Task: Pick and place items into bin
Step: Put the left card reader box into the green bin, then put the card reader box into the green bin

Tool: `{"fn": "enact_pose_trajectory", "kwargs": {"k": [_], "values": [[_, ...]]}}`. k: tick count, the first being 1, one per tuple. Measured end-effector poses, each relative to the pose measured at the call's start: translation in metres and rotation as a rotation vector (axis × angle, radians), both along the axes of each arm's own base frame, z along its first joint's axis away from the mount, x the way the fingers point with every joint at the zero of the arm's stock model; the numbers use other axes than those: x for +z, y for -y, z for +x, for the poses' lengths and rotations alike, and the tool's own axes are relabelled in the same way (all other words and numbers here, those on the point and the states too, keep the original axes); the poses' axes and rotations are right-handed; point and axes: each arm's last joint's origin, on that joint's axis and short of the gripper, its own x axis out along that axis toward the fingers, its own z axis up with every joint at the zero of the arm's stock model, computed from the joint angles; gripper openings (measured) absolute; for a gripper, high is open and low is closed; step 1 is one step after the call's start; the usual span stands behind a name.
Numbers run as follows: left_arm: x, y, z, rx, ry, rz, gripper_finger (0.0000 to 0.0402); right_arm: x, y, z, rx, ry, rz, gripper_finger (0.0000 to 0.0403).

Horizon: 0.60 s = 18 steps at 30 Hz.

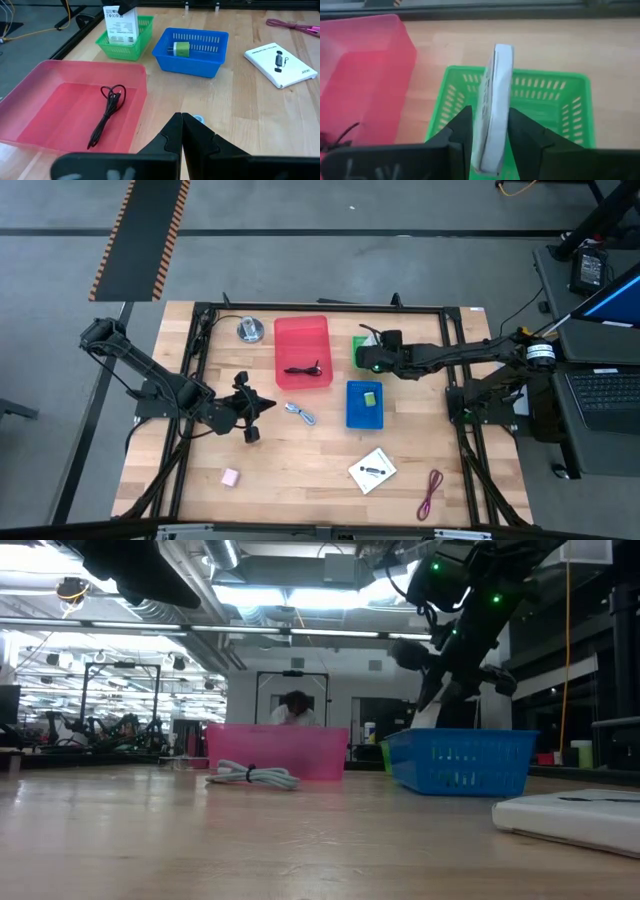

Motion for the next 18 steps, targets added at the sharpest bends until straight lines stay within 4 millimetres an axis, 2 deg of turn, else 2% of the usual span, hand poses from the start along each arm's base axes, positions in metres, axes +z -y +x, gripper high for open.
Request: {"fn": "enact_pose_trajectory", "kwargs": {"k": [18], "values": [[-0.001,0.000,0.000,0.000,-0.007,0.004,0.0004,0.001,0.020,-0.007,0.078,-0.165,-0.052,0.0099]]}}
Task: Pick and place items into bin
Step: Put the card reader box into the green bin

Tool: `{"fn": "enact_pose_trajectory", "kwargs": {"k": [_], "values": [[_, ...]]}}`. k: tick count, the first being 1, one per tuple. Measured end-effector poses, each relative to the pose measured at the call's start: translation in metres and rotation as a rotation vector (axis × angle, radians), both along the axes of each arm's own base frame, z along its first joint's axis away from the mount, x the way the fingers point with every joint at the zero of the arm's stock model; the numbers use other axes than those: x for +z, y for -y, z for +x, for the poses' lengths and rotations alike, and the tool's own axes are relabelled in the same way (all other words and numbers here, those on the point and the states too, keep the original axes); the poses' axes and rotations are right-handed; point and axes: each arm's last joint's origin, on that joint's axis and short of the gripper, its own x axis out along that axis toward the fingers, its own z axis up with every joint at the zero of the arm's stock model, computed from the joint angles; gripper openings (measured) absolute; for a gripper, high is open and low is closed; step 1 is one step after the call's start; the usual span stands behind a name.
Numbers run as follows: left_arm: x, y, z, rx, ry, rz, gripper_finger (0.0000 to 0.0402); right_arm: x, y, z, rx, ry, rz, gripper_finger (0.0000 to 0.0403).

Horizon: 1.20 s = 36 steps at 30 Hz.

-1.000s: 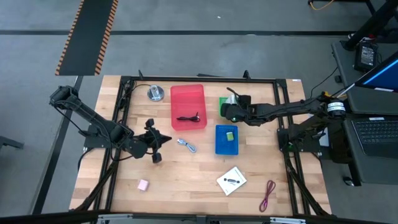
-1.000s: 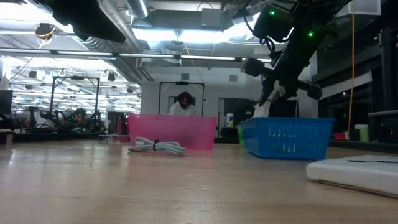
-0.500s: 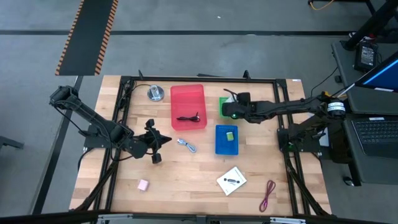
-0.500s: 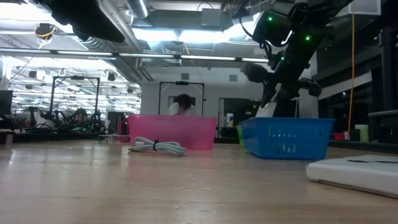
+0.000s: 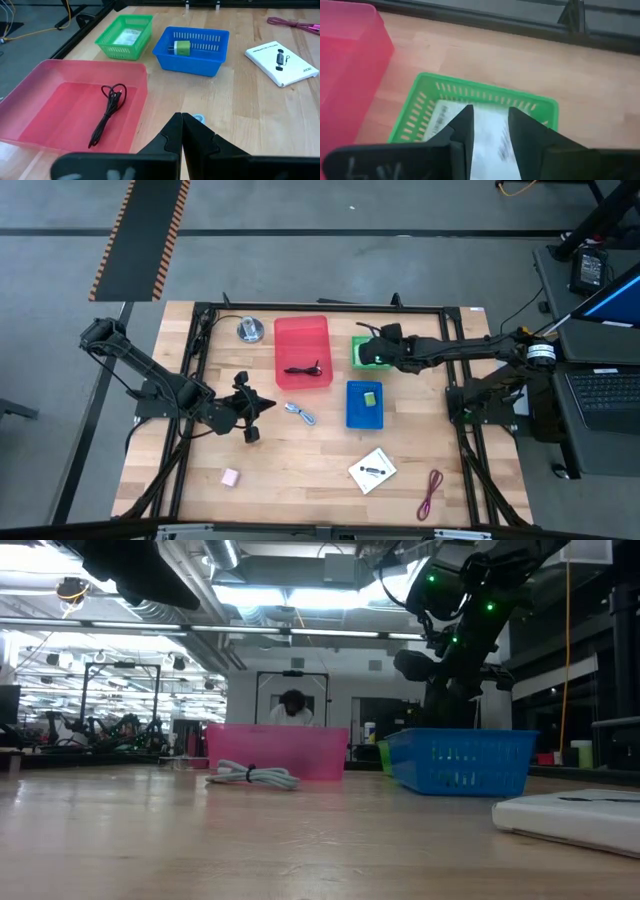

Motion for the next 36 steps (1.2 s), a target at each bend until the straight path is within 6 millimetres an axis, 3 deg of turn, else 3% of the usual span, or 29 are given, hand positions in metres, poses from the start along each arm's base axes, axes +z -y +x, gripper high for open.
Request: {"fn": "enact_pose_trajectory", "kwargs": {"k": [10,18,30,36], "values": [[-0.001,0.001,0.000,-0.032,-0.014,-0.023,0.0004,0.030,-0.008,-0.012,0.146,-0.030,-0.096,0.0094],[0.000,0.001,0.000,-0.033,-0.012,-0.025,0.0004,0.059,-0.049,-0.024,0.375,0.001,-0.155,0.0013],[0.002,0.002,0.002,-0.075,-0.008,0.045,0.0004,0.050,-0.122,-0.043,0.632,-0.068,-0.066,0.0001],[0.009,0.013,0.022,-0.207,0.101,0.194,0.0003,0.044,-0.146,-0.060,0.661,-0.091,0.052,0.0000]]}}
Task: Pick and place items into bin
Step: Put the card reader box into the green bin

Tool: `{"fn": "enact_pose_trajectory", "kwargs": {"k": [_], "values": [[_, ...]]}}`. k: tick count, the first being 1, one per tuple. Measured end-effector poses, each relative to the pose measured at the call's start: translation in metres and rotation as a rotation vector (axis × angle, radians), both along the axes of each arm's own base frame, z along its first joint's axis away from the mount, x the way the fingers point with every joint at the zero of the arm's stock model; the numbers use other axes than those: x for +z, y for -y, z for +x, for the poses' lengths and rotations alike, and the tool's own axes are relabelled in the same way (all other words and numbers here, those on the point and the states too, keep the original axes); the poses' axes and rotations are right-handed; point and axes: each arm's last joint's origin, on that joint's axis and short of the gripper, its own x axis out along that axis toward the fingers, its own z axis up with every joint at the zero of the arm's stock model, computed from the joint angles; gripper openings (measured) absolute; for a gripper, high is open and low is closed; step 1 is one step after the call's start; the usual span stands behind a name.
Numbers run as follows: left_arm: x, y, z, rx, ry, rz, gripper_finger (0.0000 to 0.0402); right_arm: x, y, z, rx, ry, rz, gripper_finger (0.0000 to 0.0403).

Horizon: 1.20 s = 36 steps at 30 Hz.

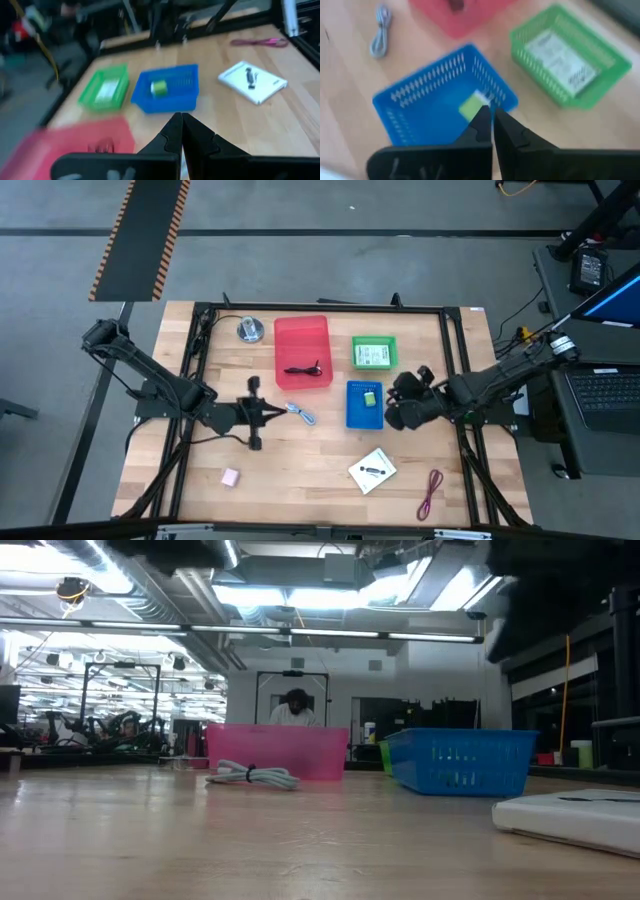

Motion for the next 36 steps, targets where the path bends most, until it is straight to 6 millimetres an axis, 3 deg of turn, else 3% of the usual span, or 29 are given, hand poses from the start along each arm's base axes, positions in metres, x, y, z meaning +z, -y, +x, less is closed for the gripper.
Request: {"fn": "enact_pose_trajectory", "kwargs": {"k": [6,14,23,31,36], "values": [[-0.018,0.004,0.030,-0.079,0.000,0.146,0.0003,-0.003,-0.017,-0.013,0.060,-0.049,0.036,0.0000],[-0.037,-0.007,0.075,-0.113,-0.071,0.105,0.0003,-0.011,-0.033,-0.024,0.099,-0.134,0.039,0.0000],[-0.048,-0.007,0.125,-0.193,-0.164,0.155,0.0003,-0.026,-0.061,-0.018,0.170,-0.302,0.126,0.0000],[-0.055,0.010,0.157,-0.278,-0.255,0.147,0.0003,-0.007,-0.106,-0.014,0.277,-0.271,0.152,0.0000],[-0.061,0.032,0.168,-0.342,-0.346,0.197,0.0003,-0.012,-0.124,-0.010,0.236,-0.325,0.168,0.0000]]}}
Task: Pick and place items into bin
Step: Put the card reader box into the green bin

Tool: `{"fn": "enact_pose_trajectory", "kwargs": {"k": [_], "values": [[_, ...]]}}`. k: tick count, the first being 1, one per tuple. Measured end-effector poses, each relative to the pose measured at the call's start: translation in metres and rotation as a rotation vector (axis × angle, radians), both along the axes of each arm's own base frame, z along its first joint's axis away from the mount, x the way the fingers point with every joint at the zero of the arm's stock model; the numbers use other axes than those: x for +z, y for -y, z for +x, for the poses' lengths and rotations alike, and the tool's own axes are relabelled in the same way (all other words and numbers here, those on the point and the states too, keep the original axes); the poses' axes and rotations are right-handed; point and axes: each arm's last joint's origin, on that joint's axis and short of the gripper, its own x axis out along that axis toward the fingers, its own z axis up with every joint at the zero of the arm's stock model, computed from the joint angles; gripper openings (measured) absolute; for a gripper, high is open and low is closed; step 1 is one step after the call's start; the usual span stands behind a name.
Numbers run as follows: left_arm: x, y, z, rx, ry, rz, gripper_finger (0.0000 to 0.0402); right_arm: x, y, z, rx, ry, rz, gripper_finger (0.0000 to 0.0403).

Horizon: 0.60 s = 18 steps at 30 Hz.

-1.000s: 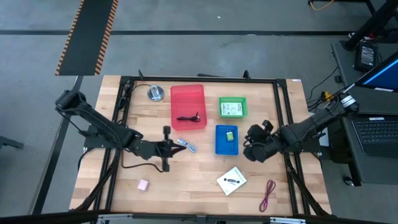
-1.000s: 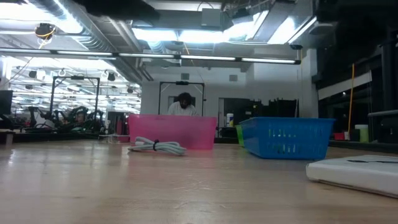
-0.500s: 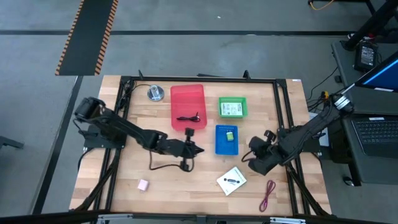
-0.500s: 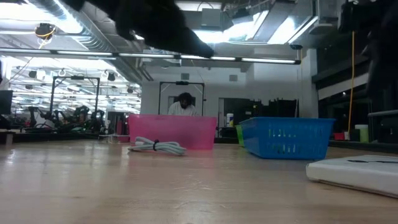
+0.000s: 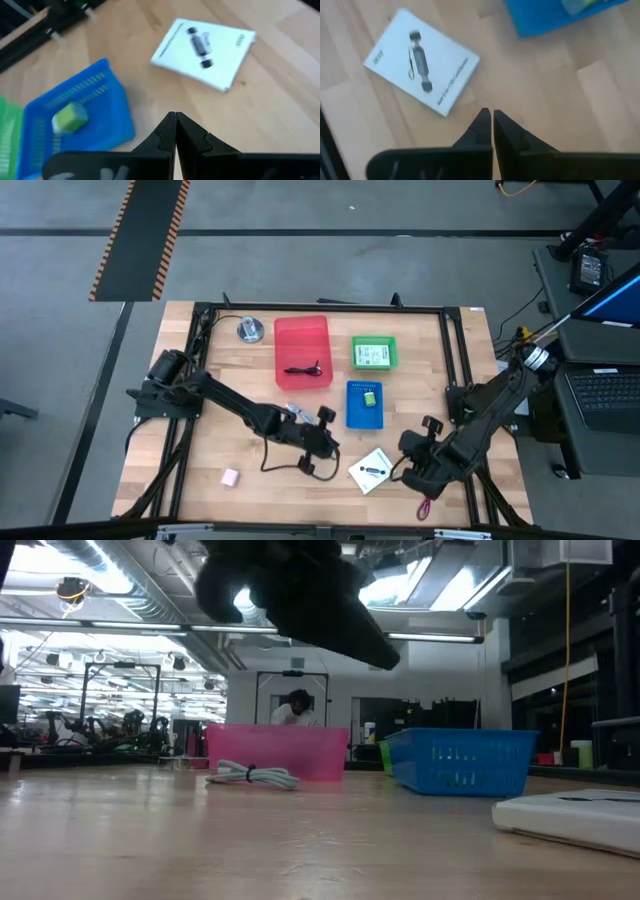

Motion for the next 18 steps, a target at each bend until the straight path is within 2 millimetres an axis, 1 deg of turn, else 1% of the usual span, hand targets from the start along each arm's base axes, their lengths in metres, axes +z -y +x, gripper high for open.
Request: {"fn": "enact_pose_trajectory", "kwargs": {"k": [3,8,13,18], "values": [[-0.006,0.010,0.000,-0.036,-0.041,0.034,0.0003,-0.008,-0.012,0.008,-0.003,-0.060,-0.007,0.0000],[-0.010,0.022,0.000,-0.063,-0.039,0.034,0.0003,-0.016,-0.031,0.021,0.015,-0.095,-0.009,0.0000],[-0.010,0.029,-0.003,-0.061,-0.039,0.010,0.0003,-0.027,-0.044,0.028,0.012,-0.078,0.004,0.0000],[-0.010,0.037,-0.007,-0.061,-0.041,-0.011,0.0003,-0.038,-0.051,0.033,0.016,-0.065,0.017,0.0000]]}}
